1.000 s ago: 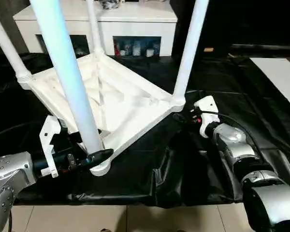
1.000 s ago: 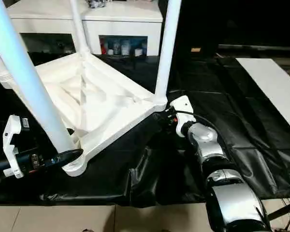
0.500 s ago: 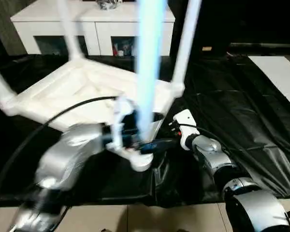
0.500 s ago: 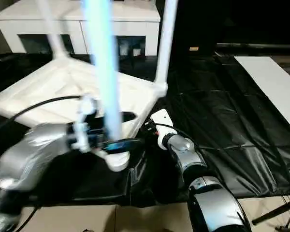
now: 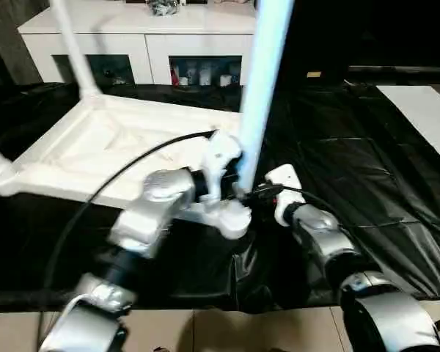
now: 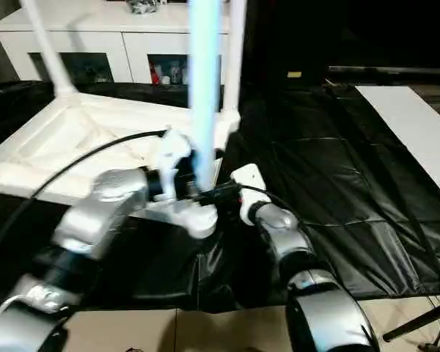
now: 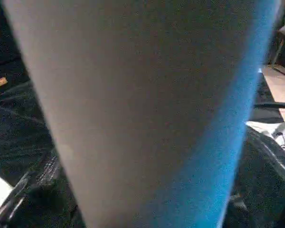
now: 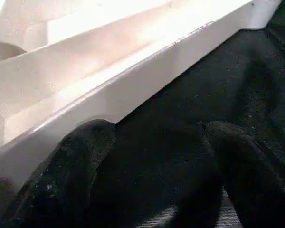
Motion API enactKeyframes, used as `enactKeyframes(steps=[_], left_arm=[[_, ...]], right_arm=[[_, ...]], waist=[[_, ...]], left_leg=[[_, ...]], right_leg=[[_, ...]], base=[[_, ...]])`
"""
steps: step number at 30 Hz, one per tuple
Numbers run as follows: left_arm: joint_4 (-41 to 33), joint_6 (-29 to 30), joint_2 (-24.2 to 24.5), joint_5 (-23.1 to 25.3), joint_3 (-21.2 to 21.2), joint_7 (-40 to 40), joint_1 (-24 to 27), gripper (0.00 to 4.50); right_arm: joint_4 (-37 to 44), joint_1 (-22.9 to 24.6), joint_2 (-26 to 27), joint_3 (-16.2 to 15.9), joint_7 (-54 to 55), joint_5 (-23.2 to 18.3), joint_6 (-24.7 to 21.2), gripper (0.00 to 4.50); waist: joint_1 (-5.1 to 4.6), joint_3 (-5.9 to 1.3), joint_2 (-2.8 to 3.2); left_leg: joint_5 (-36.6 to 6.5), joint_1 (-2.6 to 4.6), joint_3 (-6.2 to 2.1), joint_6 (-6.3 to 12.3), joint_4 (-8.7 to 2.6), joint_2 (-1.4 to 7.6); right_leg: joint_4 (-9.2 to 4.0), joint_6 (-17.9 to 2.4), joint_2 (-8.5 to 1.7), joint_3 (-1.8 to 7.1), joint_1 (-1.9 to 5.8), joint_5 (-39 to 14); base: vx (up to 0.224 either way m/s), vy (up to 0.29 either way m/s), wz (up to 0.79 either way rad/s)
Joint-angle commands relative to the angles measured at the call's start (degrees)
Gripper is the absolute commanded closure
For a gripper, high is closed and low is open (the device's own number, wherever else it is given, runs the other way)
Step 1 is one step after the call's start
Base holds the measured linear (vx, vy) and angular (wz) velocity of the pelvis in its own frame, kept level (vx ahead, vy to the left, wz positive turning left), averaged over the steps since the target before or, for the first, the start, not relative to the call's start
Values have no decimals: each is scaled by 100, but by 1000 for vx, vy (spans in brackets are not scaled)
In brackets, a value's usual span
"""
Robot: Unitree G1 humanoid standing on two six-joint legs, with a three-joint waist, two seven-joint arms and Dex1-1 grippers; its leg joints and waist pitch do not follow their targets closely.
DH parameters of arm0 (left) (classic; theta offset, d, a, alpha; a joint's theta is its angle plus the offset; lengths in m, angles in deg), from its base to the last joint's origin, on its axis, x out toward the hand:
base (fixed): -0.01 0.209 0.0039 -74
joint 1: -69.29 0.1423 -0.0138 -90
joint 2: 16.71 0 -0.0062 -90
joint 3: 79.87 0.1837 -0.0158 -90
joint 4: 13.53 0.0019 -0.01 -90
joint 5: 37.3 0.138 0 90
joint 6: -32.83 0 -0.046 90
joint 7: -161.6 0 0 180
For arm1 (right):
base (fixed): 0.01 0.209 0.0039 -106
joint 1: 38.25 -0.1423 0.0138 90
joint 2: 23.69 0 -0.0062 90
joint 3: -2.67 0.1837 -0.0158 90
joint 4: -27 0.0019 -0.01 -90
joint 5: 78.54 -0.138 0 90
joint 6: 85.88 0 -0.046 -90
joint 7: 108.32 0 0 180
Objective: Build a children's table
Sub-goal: Rotate table base
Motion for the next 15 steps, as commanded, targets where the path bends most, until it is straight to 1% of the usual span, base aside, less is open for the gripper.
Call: enactKeyframes(steps=[1,2,3,6,7,8,9,10,12,13,15], left_arm=[[272,-171,-330,125,317,-27,-213,4],[353,-231,-404,123,321,-32,-239,4],[472,-351,-437,195,339,-94,-274,4],[818,-665,-333,439,326,-189,-369,4],[860,-701,-244,463,301,-117,-366,4],[851,-690,-126,450,272,27,-341,4],[799,-643,11,392,243,256,-296,4],[781,-629,43,374,237,317,-283,4],[710,-613,325,410,234,562,-162,4],[699,-613,407,425,241,638,-128,4],[750,-608,684,382,207,955,-24,4]], right_arm=[[314,31,230,-168,-377,30,180,70],[328,45,218,-168,-369,39,182,70],[333,50,160,-141,-236,60,185,70],[368,38,-36,20,19,28,152,70],[439,49,-114,86,-16,-24,137,70],[510,56,-213,158,-67,-91,113,70],[572,58,-331,226,-133,-156,85,70],[581,57,-359,239,-148,-170,78,70],[694,87,-570,265,-356,-196,81,70],[724,97,-630,261,-422,-193,79,70],[861,157,-898,182,-745,-129,82,70]], waist=[[12,-439,105],[16,-438,96],[25,-446,132],[9,-452,104],[13,-447,108],[12,-444,95],[15,-447,82],[25,-445,88],[44,-432,114],[47,-430,132],[42,-423,151]], left_leg=[[-1488,99,-70,250,-448,161],[-1505,100,-69,257,-451,162],[-1498,94,-85,262,-453,166],[-1527,97,-76,297,-447,162],[-1515,83,-82,324,-448,160],[-1510,86,-76,349,-449,163],[-1431,74,-69,409,-435,151],[-1348,68,-65,468,-426,156],[-1342,78,-55,485,-422,158],[-1384,81,-59,458,-430,166],[-1455,90,-59,401,-438,167]], right_leg=[[-383,-1610,-246,178,330,-764],[-383,-1617,-244,176,334,-766],[-365,-1627,-256,172,347,-736],[-381,-1615,-259,171,349,-759],[-385,-1606,-269,169,364,-804],[-390,-1594,-266,170,358,-823],[-382,-1588,-273,173,369,-853],[-383,-1587,-279,176,364,-896],[-403,-1562,-277,170,342,-1093],[-407,-1527,-271,163,340,-1211],[-413,-1489,-258,157,325,-1342]], base=[[0,0,0],[0,0,0],[0,0,0],[0,0,0],[0,0,0],[0,0,0],[0,0,0],[0,0,0],[0,0,0],[0,0,0],[0,0,0]])
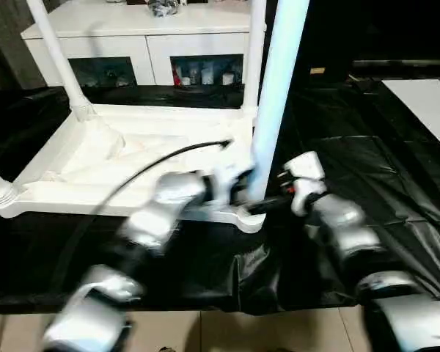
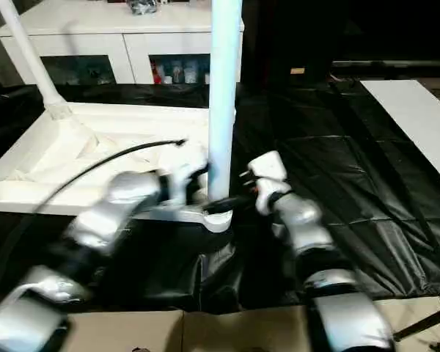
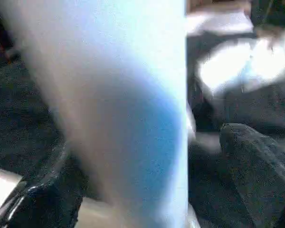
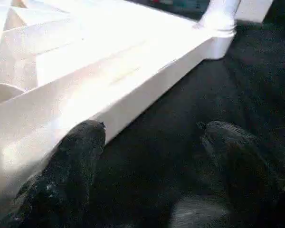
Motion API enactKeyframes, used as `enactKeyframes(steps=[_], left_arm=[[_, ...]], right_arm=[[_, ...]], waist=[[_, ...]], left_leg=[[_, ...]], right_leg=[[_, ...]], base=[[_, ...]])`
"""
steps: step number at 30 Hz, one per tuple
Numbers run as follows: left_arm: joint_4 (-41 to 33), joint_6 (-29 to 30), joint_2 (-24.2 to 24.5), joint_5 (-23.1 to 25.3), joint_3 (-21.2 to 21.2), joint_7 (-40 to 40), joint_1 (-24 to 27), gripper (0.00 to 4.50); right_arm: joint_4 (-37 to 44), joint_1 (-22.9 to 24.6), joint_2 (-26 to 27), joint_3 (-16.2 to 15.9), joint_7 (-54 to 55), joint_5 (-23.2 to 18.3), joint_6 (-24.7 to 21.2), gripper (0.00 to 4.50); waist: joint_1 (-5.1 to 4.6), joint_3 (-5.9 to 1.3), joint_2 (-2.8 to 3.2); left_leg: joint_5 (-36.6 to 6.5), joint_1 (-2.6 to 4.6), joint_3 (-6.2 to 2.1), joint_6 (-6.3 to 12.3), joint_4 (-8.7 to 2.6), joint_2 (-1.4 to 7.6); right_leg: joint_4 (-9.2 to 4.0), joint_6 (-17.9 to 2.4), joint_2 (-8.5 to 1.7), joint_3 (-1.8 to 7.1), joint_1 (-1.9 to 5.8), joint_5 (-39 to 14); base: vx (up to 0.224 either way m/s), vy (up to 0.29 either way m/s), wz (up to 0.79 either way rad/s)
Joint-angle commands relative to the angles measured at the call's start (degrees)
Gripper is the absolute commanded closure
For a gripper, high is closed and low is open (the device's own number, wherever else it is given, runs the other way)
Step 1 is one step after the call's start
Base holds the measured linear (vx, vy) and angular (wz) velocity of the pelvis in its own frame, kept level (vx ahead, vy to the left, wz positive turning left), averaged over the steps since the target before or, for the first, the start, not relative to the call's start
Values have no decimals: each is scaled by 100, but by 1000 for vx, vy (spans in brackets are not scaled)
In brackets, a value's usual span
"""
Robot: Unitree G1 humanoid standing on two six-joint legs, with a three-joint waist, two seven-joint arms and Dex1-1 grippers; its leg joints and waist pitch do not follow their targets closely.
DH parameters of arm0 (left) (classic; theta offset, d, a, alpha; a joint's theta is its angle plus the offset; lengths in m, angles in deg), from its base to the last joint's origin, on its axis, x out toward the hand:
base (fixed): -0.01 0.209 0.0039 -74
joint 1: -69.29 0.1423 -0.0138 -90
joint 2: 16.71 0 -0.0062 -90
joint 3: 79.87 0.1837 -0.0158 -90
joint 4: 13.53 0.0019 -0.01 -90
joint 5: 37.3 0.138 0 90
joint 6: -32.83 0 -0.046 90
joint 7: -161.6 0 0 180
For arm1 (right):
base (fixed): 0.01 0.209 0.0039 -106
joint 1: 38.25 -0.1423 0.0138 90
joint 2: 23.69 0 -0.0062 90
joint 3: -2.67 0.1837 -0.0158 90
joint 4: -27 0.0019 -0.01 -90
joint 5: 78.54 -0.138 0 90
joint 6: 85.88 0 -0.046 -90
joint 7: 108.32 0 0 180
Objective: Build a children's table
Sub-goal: Rotate table base
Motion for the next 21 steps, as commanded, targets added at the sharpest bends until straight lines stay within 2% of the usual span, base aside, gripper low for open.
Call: enactKeyframes(steps=[1,4,5,6,7,8,9,10,11,12,15,16,20,21], left_arm=[[74,-4,244,13,-18,349,77,4],[172,-24,432,103,46,516,80,4],[326,-27,639,238,130,691,48,4],[645,-142,840,451,213,767,-44,30],[658,-148,843,457,214,765,-48,30],[946,-296,891,590,230,704,-149,38],[1083,-357,895,638,233,674,-200,38],[1241,-443,887,719,242,566,-263,54],[1344,-503,882,774,248,489,-301,69],[1500,-577,878,841,286,474,-366,78],[1936,-696,873,947,358,631,-564,100],[1936,-696,873,947,358,631,-564,114],[2416,-887,759,950,255,798,-781,140],[2498,-906,741,962,255,831,-818,166]], right_arm=[[237,115,-232,-88,-410,61,93,70],[336,172,-375,-166,-652,114,97,70],[543,288,-567,-316,-1089,167,65,70],[875,476,-842,-565,-1747,241,12,70],[889,483,-850,-572,-1769,240,8,70],[1198,641,-1023,-734,-2237,225,-84,70],[1372,713,-1093,-795,-2426,191,-148,70],[1556,779,-1150,-838,-2609,128,-250,70],[1676,825,-1182,-864,-2720,87,-318,70],[1898,904,-1229,-904,-2909,7,-427,70],[2593,1118,-1379,-1055,-3388,-191,-792,70],[2593,1118,-1379,-1055,-3388,-191,-792,70],[3001,1179,-1413,-1069,-3553,-280,-1094,70],[3060,1186,-1412,-1075,-3596,-299,-1147,70]], waist=[[21,-417,-13],[22,-429,-2],[25,-428,30],[34,-421,11],[33,-420,6],[32,-419,22],[46,-430,19],[41,-420,24],[59,-431,35],[49,-421,21],[65,-421,15],[84,-420,14],[74,-408,12],[81,-417,13]], left_leg=[[-1496,96,-64,373,-436,163],[-1520,94,-64,342,-437,161],[-1521,97,-68,333,-441,168],[-1594,92,-65,372,-443,162],[-1596,77,-68,418,-439,157],[-1591,73,-68,441,-436,145],[-1550,92,-69,455,-425,159],[-1545,75,-64,486,-428,146],[-1542,95,-67,474,-420,160],[-1548,73,-74,496,-431,151],[-1573,72,-87,470,-444,177],[-1587,90,-83,475,-446,173],[-1599,70,-91,434,-454,168],[-1600,81,-86,423,-445,167]], right_leg=[[-411,-1479,-238,167,324,-1368],[-402,-1475,-236,164,325,-1319],[-398,-1490,-244,166,321,-1300],[-419,-1448,-209,151,329,-1291],[-408,-1408,-218,156,343,-1254],[-408,-1400,-214,153,349,-1264],[-408,-1401,-235,163,335,-1243],[-434,-1408,-220,156,347,-1271],[-426,-1434,-239,165,335,-1251],[-430,-1441,-227,154,354,-1294],[-434,-1423,-263,165,342,-1424],[-452,-1394,-251,164,338,-1492],[-466,-1397,-267,165,335,-1580],[-467,-1393,-264,168,326,-1584]], base=[[0,0,0],[0,0,0],[0,0,0],[0,0,0],[0,0,0],[0,0,0],[0,0,0],[0,0,0],[0,0,0],[0,0,0],[0,0,0],[0,0,0],[0,0,0],[0,0,0]])
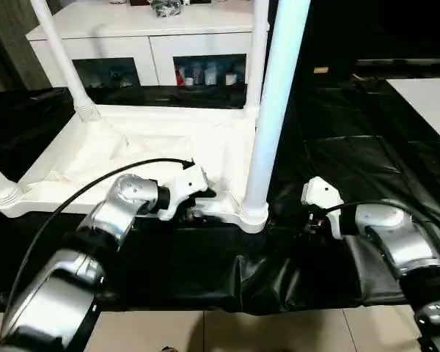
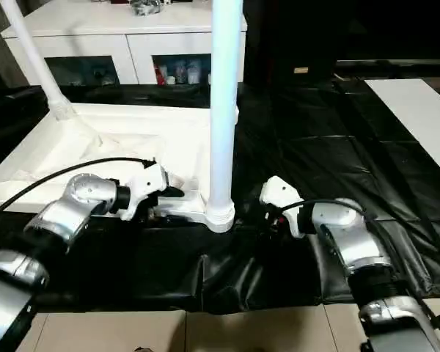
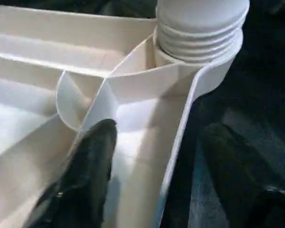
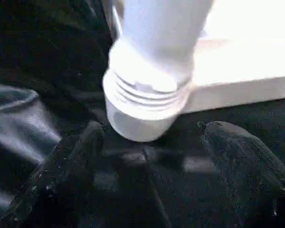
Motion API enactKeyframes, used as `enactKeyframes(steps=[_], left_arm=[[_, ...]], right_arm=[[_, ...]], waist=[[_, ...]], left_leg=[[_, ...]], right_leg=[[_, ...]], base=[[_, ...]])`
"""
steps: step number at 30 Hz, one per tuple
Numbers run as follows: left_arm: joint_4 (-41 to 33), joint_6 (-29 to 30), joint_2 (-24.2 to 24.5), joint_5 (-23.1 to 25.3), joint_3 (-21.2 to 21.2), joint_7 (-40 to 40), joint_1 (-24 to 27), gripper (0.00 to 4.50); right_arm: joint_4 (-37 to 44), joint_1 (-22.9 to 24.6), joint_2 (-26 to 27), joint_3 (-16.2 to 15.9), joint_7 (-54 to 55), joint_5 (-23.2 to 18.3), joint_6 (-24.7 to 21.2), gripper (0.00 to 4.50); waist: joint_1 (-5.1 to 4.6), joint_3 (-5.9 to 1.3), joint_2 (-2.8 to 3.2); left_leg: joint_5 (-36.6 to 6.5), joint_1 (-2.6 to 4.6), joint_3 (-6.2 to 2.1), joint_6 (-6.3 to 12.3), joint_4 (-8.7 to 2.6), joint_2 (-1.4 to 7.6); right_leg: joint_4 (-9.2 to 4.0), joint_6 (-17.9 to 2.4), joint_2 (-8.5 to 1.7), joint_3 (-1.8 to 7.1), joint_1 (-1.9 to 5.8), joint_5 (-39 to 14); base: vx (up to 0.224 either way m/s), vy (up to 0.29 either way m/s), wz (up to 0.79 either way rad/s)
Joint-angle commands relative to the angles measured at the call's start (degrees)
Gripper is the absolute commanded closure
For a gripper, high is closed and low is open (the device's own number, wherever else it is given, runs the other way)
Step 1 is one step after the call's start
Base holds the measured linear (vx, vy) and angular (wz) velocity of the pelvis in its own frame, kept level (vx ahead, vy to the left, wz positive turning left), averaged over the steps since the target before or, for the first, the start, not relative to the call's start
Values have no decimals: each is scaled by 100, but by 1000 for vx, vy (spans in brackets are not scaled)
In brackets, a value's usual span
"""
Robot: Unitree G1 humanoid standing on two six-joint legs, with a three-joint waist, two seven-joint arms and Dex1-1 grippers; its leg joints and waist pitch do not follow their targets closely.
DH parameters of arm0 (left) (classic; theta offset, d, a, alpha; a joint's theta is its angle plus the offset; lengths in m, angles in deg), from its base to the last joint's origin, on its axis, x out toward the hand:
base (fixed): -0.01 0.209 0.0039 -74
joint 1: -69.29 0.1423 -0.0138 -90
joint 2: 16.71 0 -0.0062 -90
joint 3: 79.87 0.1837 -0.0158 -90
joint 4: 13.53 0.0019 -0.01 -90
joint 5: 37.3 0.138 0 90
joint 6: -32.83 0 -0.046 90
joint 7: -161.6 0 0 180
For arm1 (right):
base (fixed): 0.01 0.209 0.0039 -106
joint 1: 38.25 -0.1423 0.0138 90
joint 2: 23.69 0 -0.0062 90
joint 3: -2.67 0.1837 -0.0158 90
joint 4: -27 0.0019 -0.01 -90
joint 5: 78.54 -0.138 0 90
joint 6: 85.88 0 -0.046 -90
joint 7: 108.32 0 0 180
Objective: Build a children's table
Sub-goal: Rotate table base
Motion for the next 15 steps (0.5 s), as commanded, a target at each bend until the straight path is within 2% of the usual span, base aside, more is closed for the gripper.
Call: enactKeyframes(steps=[1,3,7,8,10,15], left_arm=[[190,-60,-13,110,-17,168,-180,172],[340,-52,-25,128,23,334,-251,176],[670,-145,-39,212,81,505,-390,218],[763,-186,-53,241,88,534,-428,218],[892,-233,-74,284,92,528,-483,252],[1137,-224,-162,400,112,676,-591,281]], right_arm=[[228,14,-31,-56,-131,-116,-149,70],[353,40,-37,-65,-177,-153,-267,70],[585,101,-71,-84,-195,-203,-479,70],[638,115,-73,-80,-201,-204,-530,70],[686,127,-73,-72,-209,-201,-573,70],[755,135,-91,-82,-231,-213,-648,70]], waist=[[40,-416,-40],[60,-419,-38],[105,-414,-31],[108,-411,-37],[115,-416,-40],[128,-415,-61]], left_leg=[[-1571,84,-88,428,-453,173],[-1551,88,-87,432,-449,175],[-1542,99,-87,404,-457,182],[-1543,99,-83,405,-457,177],[-1547,98,-91,378,-463,184],[-1478,92,-94,392,-461,187]], right_leg=[[-460,-1417,-263,174,323,-1535],[-454,-1414,-267,177,325,-1517],[-457,-1432,-277,183,317,-1481],[-464,-1421,-272,184,312,-1496],[-450,-1432,-279,184,318,-1453],[-445,-1435,-296,186,330,-1421]], base=[[0,0,0],[0,0,0],[0,0,0],[0,0,0],[0,0,0],[0,0,0]])
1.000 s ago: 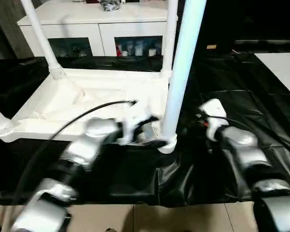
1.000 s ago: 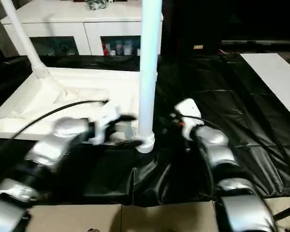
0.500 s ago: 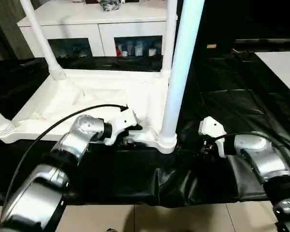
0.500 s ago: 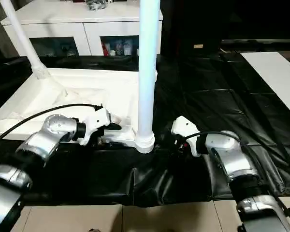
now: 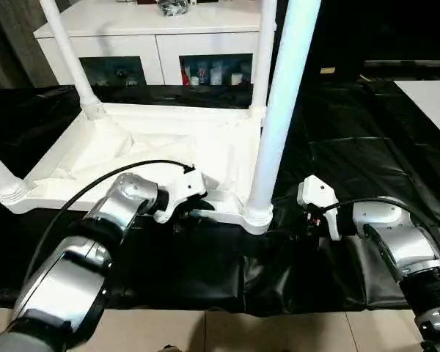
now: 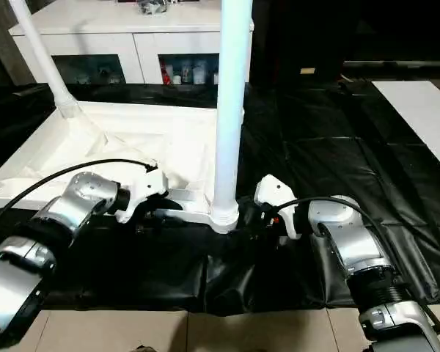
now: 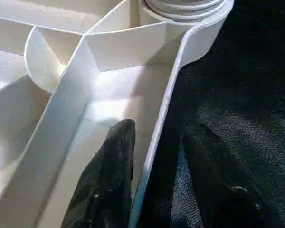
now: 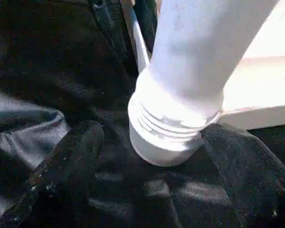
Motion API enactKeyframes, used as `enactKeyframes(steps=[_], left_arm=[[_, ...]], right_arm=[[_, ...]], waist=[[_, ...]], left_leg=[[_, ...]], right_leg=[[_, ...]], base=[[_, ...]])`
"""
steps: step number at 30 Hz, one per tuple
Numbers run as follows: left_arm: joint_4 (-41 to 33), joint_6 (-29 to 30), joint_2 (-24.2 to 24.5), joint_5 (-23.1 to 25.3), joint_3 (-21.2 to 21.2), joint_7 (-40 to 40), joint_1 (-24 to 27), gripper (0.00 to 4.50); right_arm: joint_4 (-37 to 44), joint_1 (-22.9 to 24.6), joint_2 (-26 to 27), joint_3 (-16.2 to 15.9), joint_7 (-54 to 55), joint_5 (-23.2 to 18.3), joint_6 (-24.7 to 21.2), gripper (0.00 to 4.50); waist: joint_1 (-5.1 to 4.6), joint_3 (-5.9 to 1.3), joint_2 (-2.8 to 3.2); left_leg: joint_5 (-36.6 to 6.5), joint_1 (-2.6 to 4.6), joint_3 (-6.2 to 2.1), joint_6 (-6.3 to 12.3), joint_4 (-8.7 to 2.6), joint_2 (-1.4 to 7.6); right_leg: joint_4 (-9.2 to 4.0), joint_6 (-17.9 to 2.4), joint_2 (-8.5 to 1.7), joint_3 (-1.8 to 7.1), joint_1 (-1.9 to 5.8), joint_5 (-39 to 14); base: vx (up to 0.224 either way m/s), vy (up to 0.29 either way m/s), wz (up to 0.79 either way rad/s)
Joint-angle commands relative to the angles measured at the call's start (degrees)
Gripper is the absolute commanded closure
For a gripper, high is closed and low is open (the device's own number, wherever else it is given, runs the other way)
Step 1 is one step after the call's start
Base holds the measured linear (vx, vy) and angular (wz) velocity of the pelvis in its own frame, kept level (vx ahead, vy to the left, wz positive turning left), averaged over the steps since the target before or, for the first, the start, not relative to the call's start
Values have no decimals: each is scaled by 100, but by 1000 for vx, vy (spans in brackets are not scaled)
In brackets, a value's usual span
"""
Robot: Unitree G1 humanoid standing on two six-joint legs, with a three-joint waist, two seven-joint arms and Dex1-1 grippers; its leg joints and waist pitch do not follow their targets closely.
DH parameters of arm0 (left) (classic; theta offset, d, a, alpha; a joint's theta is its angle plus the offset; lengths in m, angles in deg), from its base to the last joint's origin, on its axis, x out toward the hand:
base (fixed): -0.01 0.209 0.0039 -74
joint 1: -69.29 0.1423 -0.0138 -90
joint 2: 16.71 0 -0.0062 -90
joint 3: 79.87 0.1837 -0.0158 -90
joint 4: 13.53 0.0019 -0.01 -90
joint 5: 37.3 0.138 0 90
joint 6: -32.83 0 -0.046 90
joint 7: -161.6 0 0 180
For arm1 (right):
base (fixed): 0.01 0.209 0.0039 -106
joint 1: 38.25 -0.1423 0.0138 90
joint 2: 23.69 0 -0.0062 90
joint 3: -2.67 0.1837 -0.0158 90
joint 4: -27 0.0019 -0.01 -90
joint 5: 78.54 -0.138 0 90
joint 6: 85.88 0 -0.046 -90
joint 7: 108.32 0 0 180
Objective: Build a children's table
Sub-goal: Rotate table base
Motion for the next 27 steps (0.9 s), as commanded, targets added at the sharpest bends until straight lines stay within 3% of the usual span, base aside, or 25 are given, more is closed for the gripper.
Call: enactKeyframes(steps=[1,7,10,12,16,18,19,21,24,25,26,27], left_arm=[[87,-13,-20,106,85,126,-72,292],[320,-37,-137,79,-14,177,-137,336],[428,305,-202,44,-169,96,-115,346],[406,535,-185,93,-174,-101,-57,378],[99,751,-117,94,-281,-685,238,388],[-203,936,-67,94,-391,-1003,424,399],[-682,1234,9,72,-529,-1209,659,401],[-1162,1546,65,89,-623,-1373,880,407],[-2051,1967,93,73,-755,-1536,1307,414],[-2375,2016,87,20,-764,-1461,1475,414],[-2687,1984,86,-55,-738,-1364,1641,418],[-2800,1834,84,-107,-710,-1268,1716,422]], right_arm=[[157,30,-66,-20,-54,-78,-30,70],[169,17,-56,-21,-34,-73,-68,70],[127,12,10,31,171,-19,-3,70],[22,-24,58,87,445,62,69,70],[-164,-69,137,216,853,139,173,70],[-143,-30,167,261,942,116,137,70],[-200,-28,212,289,1166,174,123,70],[-274,-38,251,319,1359,210,97,70],[-423,-85,313,362,1664,252,75,70],[-466,-96,328,361,1701,251,87,70],[-498,-104,340,353,1710,248,105,70],[-503,-104,350,340,1697,246,114,70]], waist=[[27,-412,-59],[35,-423,-66],[30,-423,-53],[23,-411,-28],[-14,-387,-50],[-55,-382,-74],[-93,-376,-115],[-161,-357,-102],[-216,-361,-99],[-258,-365,-155],[-258,-373,-147],[-266,-377,-131]], left_leg=[[-1447,86,-94,400,-461,190],[-1338,81,-87,464,-446,188],[-1313,79,-84,468,-446,186],[-1423,95,-88,415,-460,193],[-1667,103,-103,305,-490,185],[-1665,75,-113,329,-493,187],[-1657,59,-115,351,-502,184],[-1627,-6,-138,339,-516,168],[-1627,10,-162,289,-520,181],[-1636,21,-142,323,-501,157],[-1627,36,-142,339,-486,156],[-1499,5,-143,406,-483,149]], right_leg=[[-441,-1446,-295,186,333,-1392],[-422,-1538,-295,184,341,-1173],[-420,-1558,-294,182,343,-1103],[-430,-1556,-296,187,325,-1214],[-477,-1449,-300,185,330,-1650],[-465,-1400,-309,183,349,-1713],[-482,-1345,-301,175,347,-1827],[-481,-1215,-310,151,377,-2125],[-498,-1112,-320,157,345,-2306],[-537,-1118,-295,151,317,-2353],[-524,-1137,-302,157,313,-2333],[-524,-1150,-300,159,325,-2245]], base=[[0,0,0],[0,0,0],[0,0,0],[0,0,0],[0,0,0],[0,0,0],[0,0,0],[0,0,0],[0,0,0],[0,0,0],[0,0,0],[0,0,0]])
